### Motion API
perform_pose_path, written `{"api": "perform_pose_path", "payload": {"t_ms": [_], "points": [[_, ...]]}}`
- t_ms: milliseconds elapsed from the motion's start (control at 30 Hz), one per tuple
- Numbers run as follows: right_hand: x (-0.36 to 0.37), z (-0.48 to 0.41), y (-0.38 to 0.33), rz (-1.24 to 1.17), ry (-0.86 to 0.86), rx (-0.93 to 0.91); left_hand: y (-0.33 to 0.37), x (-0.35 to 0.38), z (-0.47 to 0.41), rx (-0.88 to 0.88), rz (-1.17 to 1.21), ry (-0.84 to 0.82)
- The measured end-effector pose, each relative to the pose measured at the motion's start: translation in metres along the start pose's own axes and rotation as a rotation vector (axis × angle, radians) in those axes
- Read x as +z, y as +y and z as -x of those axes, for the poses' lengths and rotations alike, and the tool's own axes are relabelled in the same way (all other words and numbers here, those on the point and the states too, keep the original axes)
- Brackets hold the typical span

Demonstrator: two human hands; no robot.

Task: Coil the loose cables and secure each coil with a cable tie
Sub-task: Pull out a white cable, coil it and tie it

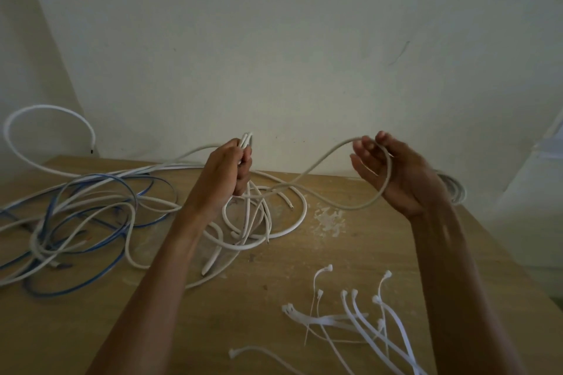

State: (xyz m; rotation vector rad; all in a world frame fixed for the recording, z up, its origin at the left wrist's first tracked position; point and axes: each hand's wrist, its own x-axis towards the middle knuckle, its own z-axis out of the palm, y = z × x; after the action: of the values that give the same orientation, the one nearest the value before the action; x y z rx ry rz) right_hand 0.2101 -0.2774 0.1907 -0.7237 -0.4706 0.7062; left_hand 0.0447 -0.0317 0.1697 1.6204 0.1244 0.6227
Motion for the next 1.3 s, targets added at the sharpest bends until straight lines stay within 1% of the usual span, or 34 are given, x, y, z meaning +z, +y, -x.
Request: {"api": "perform_pose_path", "payload": {"t_ms": [67, 100, 133, 200, 233, 267, 300, 367, 400, 467, 533, 600, 667, 733, 800, 833, 933, 967, 1000, 1033, 1067, 1100, 1133, 1200, 1300], "points": [[0.009, -0.001, 0.004, 0.034, 0.056, -0.067, -0.001, 0.004, 0.001, 0.043, -0.019, 0.031], [0.013, 0.0, 0.006, 0.116, 0.058, -0.074, -0.002, 0.006, 0.001, 0.059, 0.001, 0.032], [0.019, 0.002, 0.008, 0.245, 0.067, -0.073, -0.003, 0.009, 0.001, 0.074, 0.045, 0.022], [0.035, 0.006, 0.018, 0.534, 0.145, -0.094, -0.003, 0.017, 0.001, 0.069, 0.17, -0.015], [0.044, 0.009, 0.024, 0.633, 0.197, -0.136, -0.002, 0.023, 0.001, 0.047, 0.219, -0.042], [0.053, 0.011, 0.032, 0.679, 0.233, -0.195, -0.001, 0.031, 0.002, 0.017, 0.247, -0.068], [0.063, 0.014, 0.039, 0.681, 0.236, -0.249, -0.001, 0.039, 0.004, -0.013, 0.252, -0.087], [0.082, 0.021, 0.053, 0.663, 0.133, -0.285, -0.002, 0.055, 0.009, -0.042, 0.21, -0.1], [0.088, 0.024, 0.062, 0.701, 0.08, -0.283, -0.002, 0.062, 0.012, -0.048, 0.199, -0.092], [0.094, 0.025, 0.078, 0.835, 0.087, -0.308, -0.002, 0.072, 0.017, -0.076, 0.244, -0.05], [0.096, 0.025, 0.09, 0.912, 0.172, -0.389, -0.001, 0.076, 0.02, -0.122, 0.349, -0.024], [0.096, 0.025, 0.095, 1.066, 0.225, -0.562, 0.003, 0.075, 0.021, -0.17, 0.482, -0.032], [0.095, 0.026, 0.098, 1.238, 0.203, -0.728, 0.004, 0.071, 0.019, -0.189, 0.608, -0.049], [0.097, 0.028, 0.097, 1.275, 0.105, -0.771, 0.006, 0.065, 0.016, -0.209, 0.721, -0.037], [0.097, 0.03, 0.093, 1.276, -0.005, -0.732, 0.008, 0.056, 0.011, -0.242, 0.853, -0.032], [0.096, 0.03, 0.09, 1.279, -0.049, -0.678, 0.009, 0.05, 0.009, -0.255, 0.908, -0.033], [0.096, 0.032, 0.089, 1.3, -0.194, -0.38, 0.014, 0.031, 0.004, -0.282, 1.057, -0.038], [0.095, 0.032, 0.09, 1.377, -0.25, -0.285, 0.016, 0.025, 0.003, -0.272, 1.1, -0.045], [0.093, 0.031, 0.091, 1.511, -0.298, -0.227, 0.016, 0.02, 0.002, -0.253, 1.11, -0.044], [0.091, 0.031, 0.09, 1.679, -0.326, -0.217, 0.015, 0.016, 0.001, -0.232, 1.097, -0.027], [0.089, 0.031, 0.088, 1.83, -0.329, -0.253, 0.014, 0.014, 0.001, -0.211, 1.075, -0.005], [0.088, 0.031, 0.084, 1.917, -0.291, -0.302, 0.013, 0.014, 0.0, -0.197, 1.068, 0.018], [0.086, 0.031, 0.079, 1.932, -0.226, -0.343, 0.013, 0.014, 0.0, -0.186, 1.079, 0.045], [0.085, 0.032, 0.068, 1.853, -0.077, -0.426, 0.015, 0.016, 0.0, -0.156, 1.129, 0.11], [0.083, 0.03, 0.062, 1.718, 0.127, -0.623, 0.019, 0.022, 0.0, -0.123, 1.223, 0.215]]}}
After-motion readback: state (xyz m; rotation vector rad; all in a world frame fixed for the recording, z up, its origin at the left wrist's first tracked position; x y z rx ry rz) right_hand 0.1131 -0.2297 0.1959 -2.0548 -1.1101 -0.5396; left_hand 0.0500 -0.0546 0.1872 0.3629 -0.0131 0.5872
